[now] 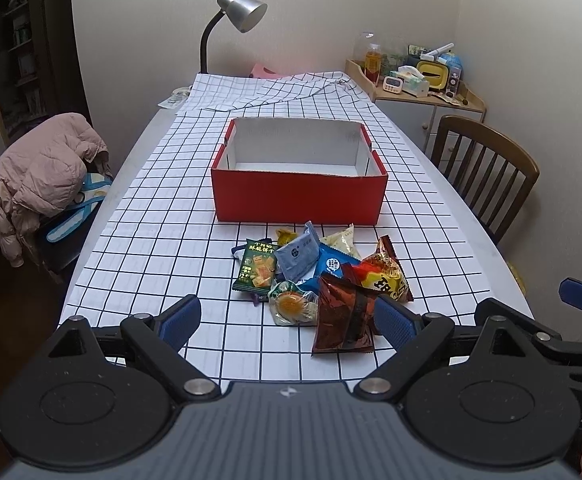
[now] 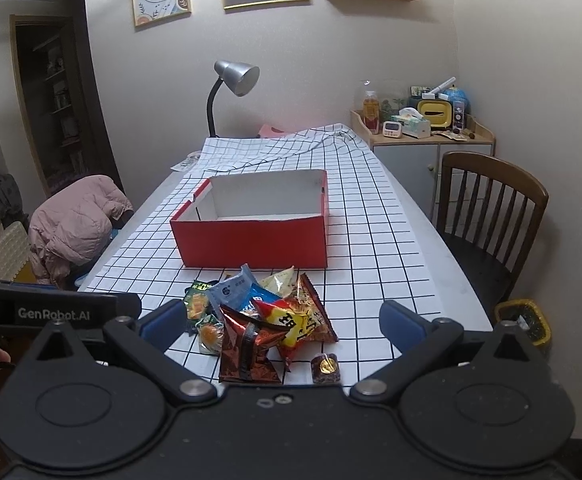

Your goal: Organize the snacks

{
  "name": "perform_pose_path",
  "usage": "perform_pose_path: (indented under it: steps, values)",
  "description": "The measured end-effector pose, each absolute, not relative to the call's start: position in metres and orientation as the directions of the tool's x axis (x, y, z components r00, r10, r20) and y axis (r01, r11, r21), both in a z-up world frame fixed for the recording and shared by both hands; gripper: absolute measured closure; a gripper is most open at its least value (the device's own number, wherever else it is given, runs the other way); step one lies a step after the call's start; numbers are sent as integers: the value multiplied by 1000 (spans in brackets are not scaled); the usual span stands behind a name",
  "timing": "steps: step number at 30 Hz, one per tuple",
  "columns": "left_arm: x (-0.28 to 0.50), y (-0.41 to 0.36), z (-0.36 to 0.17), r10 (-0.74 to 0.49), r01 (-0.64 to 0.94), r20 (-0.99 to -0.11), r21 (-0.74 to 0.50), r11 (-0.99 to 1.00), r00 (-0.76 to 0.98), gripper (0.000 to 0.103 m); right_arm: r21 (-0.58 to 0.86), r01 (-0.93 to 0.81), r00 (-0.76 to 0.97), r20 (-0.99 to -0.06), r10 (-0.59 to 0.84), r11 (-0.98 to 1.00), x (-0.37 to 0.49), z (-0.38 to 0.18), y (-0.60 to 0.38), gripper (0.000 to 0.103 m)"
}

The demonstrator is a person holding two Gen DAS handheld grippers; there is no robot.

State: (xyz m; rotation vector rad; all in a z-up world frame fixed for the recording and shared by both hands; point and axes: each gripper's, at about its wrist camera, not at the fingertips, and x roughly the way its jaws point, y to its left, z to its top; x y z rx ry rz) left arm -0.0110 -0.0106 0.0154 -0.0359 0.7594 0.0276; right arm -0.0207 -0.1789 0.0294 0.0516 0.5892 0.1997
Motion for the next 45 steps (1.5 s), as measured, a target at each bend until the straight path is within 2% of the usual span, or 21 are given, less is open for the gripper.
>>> perform_pose_path:
  steps: [36, 45]
  values:
    - [-11, -16, 18, 18, -42, -674, -19, 999, 738, 9, 82, -210, 823, -523, 221, 974, -21, 33, -182, 1]
    - [5, -10, 9, -13, -15, -688, -35, 999, 725, 9, 62, -194, 819, -538, 197, 979, -13, 28, -174, 1]
